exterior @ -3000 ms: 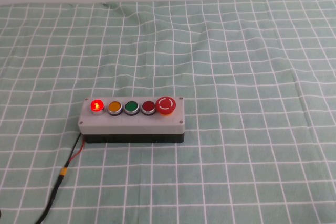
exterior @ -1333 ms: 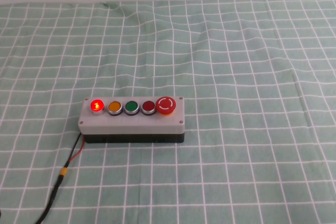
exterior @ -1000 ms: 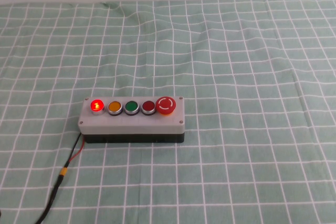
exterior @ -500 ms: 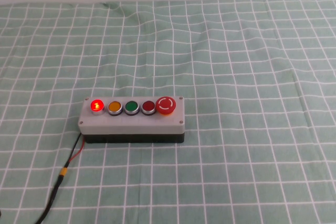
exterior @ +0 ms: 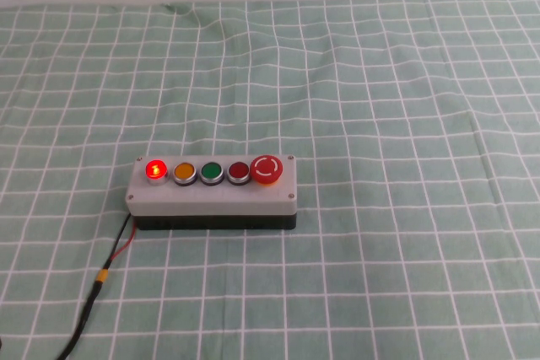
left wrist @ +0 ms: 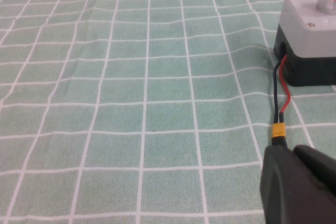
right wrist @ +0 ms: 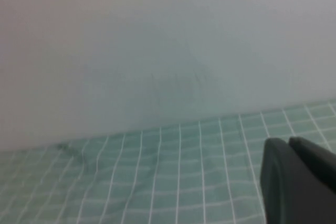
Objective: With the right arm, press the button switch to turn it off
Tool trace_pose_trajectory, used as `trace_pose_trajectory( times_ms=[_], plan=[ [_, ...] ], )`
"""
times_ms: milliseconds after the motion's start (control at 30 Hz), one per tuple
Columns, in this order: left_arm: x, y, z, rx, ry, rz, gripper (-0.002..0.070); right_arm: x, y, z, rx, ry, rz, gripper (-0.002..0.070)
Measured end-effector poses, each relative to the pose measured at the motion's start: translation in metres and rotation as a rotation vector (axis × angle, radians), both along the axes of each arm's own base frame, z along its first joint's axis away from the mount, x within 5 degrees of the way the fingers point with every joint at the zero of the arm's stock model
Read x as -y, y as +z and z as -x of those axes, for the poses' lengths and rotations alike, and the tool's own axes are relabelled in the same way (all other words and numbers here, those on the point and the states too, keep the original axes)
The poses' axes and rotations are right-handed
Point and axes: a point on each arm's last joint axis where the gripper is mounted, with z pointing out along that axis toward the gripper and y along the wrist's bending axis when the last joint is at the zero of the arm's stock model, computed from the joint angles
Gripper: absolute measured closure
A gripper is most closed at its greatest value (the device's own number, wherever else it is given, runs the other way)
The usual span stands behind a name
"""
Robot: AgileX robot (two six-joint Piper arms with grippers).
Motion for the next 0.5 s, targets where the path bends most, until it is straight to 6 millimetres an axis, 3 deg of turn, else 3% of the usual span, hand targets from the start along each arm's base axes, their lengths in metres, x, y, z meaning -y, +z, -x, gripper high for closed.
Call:
trace_pose_trajectory(
  times_ms=[200, 300, 500],
  plan=[
    [0.000, 0.000, 0.000, 0.000, 0.000, 0.000, 0.0678, -0.030, -0.019, -0.057, -0.189, 0.161, 0.138, 0.0692],
    [0.000, 0.000, 0.000, 0.000, 0.000, 0.000, 0.0678, -0.060, -0.029, -0.081, -0.243, 0.288, 0.237, 0.0692],
    [0.000, 0.000, 0.000, 0.000, 0.000, 0.000, 0.0678, -0.139, -0.047, -0.119, -0.299, 0.541, 0.371, 0.0692]
  ],
)
